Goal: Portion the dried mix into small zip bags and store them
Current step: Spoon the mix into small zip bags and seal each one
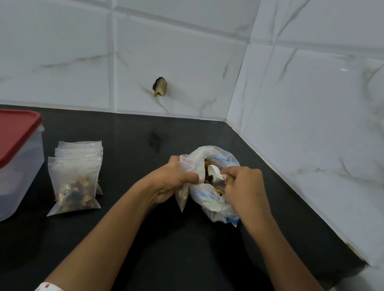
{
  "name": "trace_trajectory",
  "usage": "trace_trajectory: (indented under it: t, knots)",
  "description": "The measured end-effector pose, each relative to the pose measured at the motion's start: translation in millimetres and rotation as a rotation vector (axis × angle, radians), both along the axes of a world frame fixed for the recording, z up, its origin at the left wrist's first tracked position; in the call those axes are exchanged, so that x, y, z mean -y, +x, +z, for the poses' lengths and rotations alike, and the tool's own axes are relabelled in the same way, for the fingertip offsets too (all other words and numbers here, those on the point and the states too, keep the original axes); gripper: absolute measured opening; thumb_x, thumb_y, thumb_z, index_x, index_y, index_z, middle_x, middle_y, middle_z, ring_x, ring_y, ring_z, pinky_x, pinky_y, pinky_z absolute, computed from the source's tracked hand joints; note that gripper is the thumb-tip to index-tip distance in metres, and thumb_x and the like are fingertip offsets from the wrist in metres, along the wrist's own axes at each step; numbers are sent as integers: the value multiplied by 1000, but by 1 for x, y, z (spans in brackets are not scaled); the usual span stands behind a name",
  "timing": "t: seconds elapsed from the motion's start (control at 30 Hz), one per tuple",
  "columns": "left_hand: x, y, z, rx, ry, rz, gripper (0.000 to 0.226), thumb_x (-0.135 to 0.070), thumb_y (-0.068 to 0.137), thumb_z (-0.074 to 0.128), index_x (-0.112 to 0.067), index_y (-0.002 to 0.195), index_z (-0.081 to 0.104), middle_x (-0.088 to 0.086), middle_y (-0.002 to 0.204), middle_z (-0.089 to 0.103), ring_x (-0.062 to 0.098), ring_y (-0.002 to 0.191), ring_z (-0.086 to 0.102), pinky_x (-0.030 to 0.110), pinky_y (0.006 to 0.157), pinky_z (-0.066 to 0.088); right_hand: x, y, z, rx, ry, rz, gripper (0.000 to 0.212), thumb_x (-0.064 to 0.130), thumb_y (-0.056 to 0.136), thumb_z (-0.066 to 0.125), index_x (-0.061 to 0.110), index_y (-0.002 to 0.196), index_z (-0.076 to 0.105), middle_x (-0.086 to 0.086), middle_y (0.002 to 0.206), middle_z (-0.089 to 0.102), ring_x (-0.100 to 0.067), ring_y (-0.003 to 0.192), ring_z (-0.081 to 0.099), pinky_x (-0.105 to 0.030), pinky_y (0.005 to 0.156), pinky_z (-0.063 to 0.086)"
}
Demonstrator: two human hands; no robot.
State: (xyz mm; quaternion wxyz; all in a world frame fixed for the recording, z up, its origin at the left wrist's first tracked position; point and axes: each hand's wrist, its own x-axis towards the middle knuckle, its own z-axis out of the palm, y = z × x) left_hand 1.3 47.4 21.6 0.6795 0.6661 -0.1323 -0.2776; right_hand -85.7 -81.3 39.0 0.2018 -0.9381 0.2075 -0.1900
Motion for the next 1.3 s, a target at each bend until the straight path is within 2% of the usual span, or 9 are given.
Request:
trace_trajectory:
  t: [0.2, 0.4, 0.57, 0.7, 0.83, 0.9, 1.03, 1.13, 1.3]
  knots:
    - [-1, -4, 0, -25, -47, -9, 68, 8, 80, 61, -11, 134, 24, 15, 126, 47, 28, 112, 54, 37, 92, 48, -9, 2, -2, -7, -65, 27, 27, 10, 93, 46, 12, 110, 67, -7, 99, 65, -18, 82, 59, -27, 78, 52]
    - [3, -8, -1, -58, -147, -6, 66, 9, 81, 60, -12, 134, 25, 16, 128, 46, 28, 110, 56, 34, 85, 52, -3, 1, -5, 125, 275, 41, 23, 8, 89, 53, 12, 101, 73, -12, 92, 69, -20, 75, 64, -25, 73, 51]
    - [8, -12, -4, -35, -208, -62, 58, 10, 84, 56, -15, 128, 28, 5, 109, 52, 16, 94, 60, 29, 80, 54, 9, 0, -9, 154, 593, -42, 19, 8, 89, 56, 12, 96, 73, -3, 75, 67, -6, 56, 60, -15, 59, 46]
    - [7, -12, -4, -36, -221, -86, 60, 9, 84, 57, -16, 129, 27, 3, 108, 53, 13, 92, 61, 27, 78, 54, 19, 3, -9, 136, 959, -131, 17, 5, 89, 55, 4, 92, 72, -7, 63, 63, -13, 56, 55, -31, 72, 49]
    - [7, -12, -1, -18, -215, -89, 63, 7, 83, 60, -16, 131, 26, -2, 93, 62, 5, 73, 68, 23, 72, 56, 26, 5, -5, 125, 1207, -153, 14, -1, 88, 54, -3, 91, 68, -10, 62, 60, -12, 52, 51, -21, 54, 45]
    - [7, -12, -1, -10, -217, -84, 62, 6, 83, 61, -16, 129, 26, -5, 86, 67, 5, 72, 69, 22, 72, 56, 27, 5, -4, 126, 1257, -171, 12, -3, 87, 55, -4, 89, 66, -8, 56, 61, -12, 52, 52, -19, 44, 46]
    - [8, -7, -3, 15, -184, -65, 71, -1, 79, 68, -18, 132, 24, 0, 111, 53, 13, 99, 59, 29, 86, 51, 29, 6, -3, 131, 1303, -180, 10, -4, 87, 54, -5, 85, 64, -9, 53, 62, -11, 51, 51, -16, 43, 46]
    - [8, -4, -4, 30, -172, -64, 70, -5, 78, 70, -22, 128, 25, 0, 114, 50, 14, 103, 56, 31, 90, 49, 34, 6, -3, 153, 1343, -169, 10, -6, 86, 53, -7, 84, 63, -8, 45, 62, -11, 51, 50, -13, 38, 43]
    - [8, -1, -10, 104, -110, -82, 67, -11, 77, 73, -23, 125, 28, 2, 120, 49, 16, 109, 55, 29, 92, 48, 26, 8, -5, 107, 1073, -151, 15, 3, 88, 55, 4, 86, 69, -10, 66, 65, -10, 49, 53, -19, 50, 45]
